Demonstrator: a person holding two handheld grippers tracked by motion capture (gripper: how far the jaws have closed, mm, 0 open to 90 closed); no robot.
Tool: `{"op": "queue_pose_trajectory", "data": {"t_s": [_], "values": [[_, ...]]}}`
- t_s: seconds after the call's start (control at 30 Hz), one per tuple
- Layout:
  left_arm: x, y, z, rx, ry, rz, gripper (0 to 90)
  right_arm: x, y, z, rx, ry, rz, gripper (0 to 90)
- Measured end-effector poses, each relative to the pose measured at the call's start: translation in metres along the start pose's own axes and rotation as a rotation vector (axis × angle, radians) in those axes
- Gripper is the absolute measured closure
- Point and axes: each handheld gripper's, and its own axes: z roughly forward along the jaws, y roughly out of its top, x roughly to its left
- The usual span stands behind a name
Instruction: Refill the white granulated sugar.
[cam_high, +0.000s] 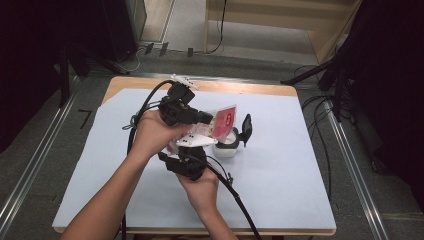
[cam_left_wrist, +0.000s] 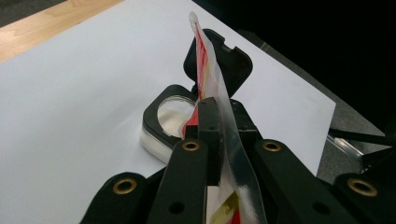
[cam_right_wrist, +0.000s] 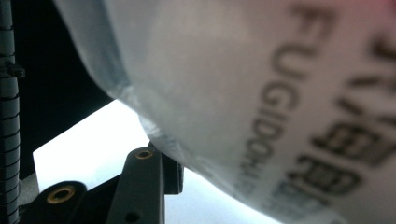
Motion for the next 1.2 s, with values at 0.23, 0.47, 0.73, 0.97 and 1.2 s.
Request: {"op": "queue_pose_trajectory", "data": {"t_s": [0.23, 0.47, 0.73, 0.97, 1.2], "values": [[0.001, -0.006, -0.003, 0.004, 0.004, -0.001, 87.5, 0.002, -0.005, 0.003, 0.006, 0.003, -0.021, 57.7], [0.002, -0.010, -0.005, 0.013, 0.004, -0.012, 87.3, 0.002, -0.010, 0.005, 0.012, 0.007, -0.047, 57.5], [0.005, -0.015, -0.009, 0.052, -0.001, -0.018, 86.7, 0.004, -0.018, 0.010, 0.035, 0.005, -0.078, 54.5], [0.008, -0.020, -0.007, 0.087, -0.011, -0.018, 86.2, 0.003, -0.025, 0.013, 0.063, -0.001, -0.101, 55.1], [0.011, -0.026, -0.009, 0.089, -0.015, -0.028, 86.8, 0.003, -0.030, 0.014, 0.082, -0.005, -0.130, 56.2]]}}
